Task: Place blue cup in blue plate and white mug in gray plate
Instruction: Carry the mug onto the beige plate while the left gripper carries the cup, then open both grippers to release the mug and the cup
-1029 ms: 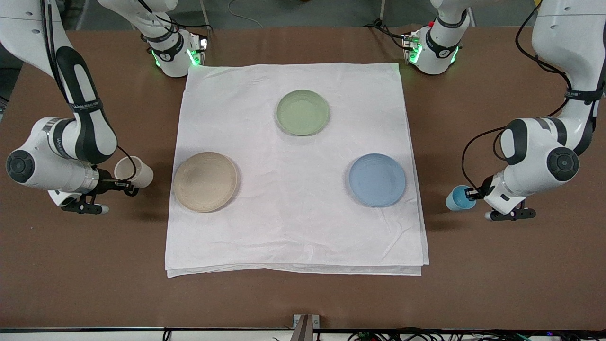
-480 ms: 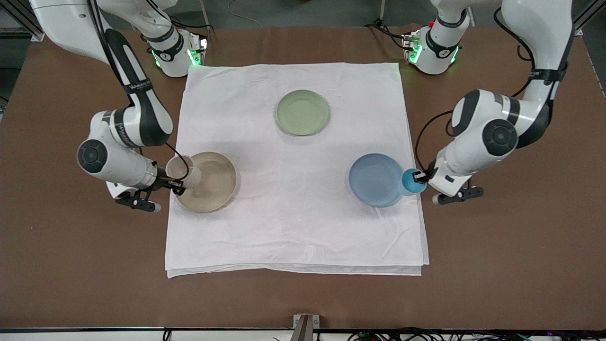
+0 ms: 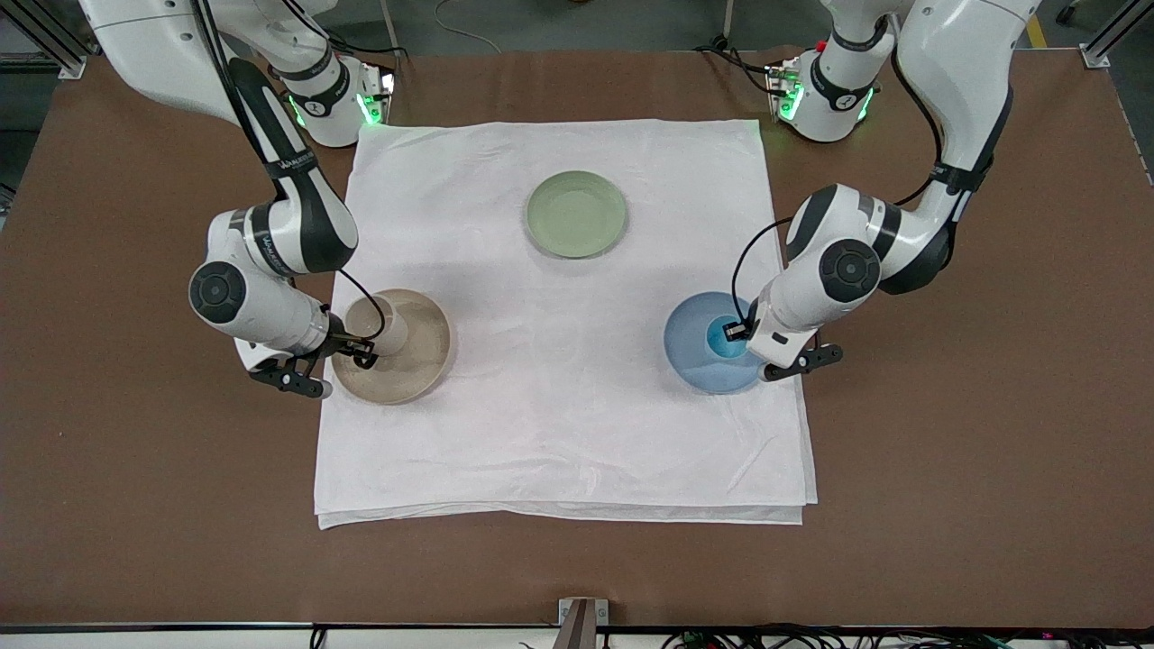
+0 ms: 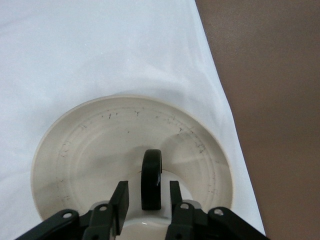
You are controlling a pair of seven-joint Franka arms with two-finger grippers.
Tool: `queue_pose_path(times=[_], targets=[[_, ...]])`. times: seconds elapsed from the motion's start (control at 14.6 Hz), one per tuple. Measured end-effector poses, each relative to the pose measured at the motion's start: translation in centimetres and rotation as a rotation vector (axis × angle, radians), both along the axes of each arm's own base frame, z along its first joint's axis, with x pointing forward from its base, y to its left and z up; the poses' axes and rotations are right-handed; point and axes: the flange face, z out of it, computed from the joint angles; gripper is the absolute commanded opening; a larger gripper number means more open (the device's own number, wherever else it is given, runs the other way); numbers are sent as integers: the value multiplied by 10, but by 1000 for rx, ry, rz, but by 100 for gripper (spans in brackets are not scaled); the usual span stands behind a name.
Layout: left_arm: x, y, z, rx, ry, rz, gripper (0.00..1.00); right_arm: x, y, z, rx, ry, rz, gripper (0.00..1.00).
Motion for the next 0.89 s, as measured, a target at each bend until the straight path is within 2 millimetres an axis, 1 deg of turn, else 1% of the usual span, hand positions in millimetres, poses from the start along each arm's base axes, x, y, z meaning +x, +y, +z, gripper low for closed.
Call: queue_pose_path(times=[0.07, 0.14, 0.21, 0.27, 0.34, 0.41, 0.48, 0.55, 0.62, 0.69, 0.75, 0.82, 0.89], targets=[[-2, 1, -5, -1, 2, 1, 77, 1, 0, 1, 1, -2, 0, 100], [-1, 1, -7, -2, 0, 3, 100, 3, 1, 4, 2, -7, 0, 100], [1, 3, -4, -4, -7, 8, 100, 7, 1, 11, 4, -10, 5, 100], [6, 6, 3, -7, -22, 15, 100, 14, 0, 23, 5, -1, 22, 100], [13, 10, 18, -10, -47, 24, 100, 22, -5, 40, 9, 16, 59, 100], [21, 15, 39, -10, -71, 35, 100, 32, -15, 64, 17, 31, 99, 100], [30, 21, 67, -6, -92, 46, 100, 42, -33, 89, 24, 40, 136, 100], [40, 32, 102, -1, -113, 63, 100, 49, -57, 114, 24, 47, 179, 100], [49, 45, 141, 4, -136, 77, 100, 52, -85, 134, 15, 55, 216, 100], [55, 60, 177, 12, -149, 82, 100, 52, -110, 152, 4, 63, 239, 100], [58, 79, 209, 23, -149, 72, 100, 50, -130, 165, -5, 76, 246, 100], [60, 100, 235, 32, -147, 54, 100, 46, -144, 178, -12, 87, 244, 100], [62, 123, 257, 37, -150, 26, 100, 41, -154, 190, -14, 96, 241, 100]])
